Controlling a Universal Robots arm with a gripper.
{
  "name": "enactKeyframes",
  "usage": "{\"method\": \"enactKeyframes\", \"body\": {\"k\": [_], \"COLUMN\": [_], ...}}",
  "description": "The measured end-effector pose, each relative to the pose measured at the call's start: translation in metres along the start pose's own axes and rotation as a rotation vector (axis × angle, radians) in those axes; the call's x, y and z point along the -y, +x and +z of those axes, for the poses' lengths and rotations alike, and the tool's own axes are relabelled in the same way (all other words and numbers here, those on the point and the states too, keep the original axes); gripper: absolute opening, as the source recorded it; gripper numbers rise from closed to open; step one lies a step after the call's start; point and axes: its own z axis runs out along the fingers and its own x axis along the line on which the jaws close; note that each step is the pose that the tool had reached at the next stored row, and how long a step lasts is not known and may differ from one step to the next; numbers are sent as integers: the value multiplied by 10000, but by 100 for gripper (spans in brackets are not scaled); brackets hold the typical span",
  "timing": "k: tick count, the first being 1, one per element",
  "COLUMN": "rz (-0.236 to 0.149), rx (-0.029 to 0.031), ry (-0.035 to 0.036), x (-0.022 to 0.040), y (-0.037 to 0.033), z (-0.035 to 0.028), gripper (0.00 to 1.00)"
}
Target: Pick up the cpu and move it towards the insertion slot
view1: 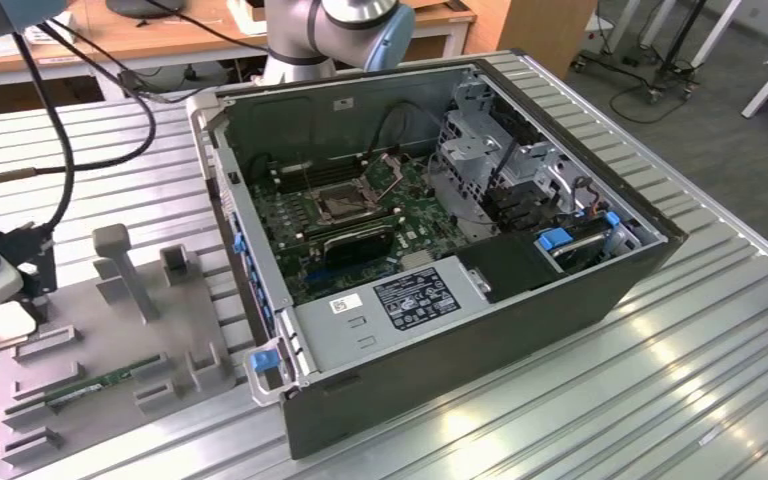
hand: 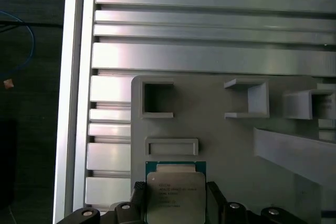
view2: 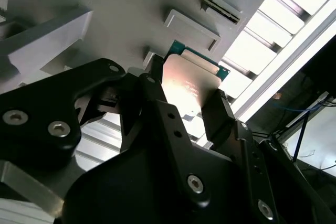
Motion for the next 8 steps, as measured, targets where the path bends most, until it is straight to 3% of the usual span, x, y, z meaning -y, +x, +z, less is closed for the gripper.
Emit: {"method": "enactKeyframes", "body": {"k": [8], "rz": [0], "rx": [-1], "ry": [1], "x": [-8], "y": [0], "z": [-209], "gripper": [54]}}
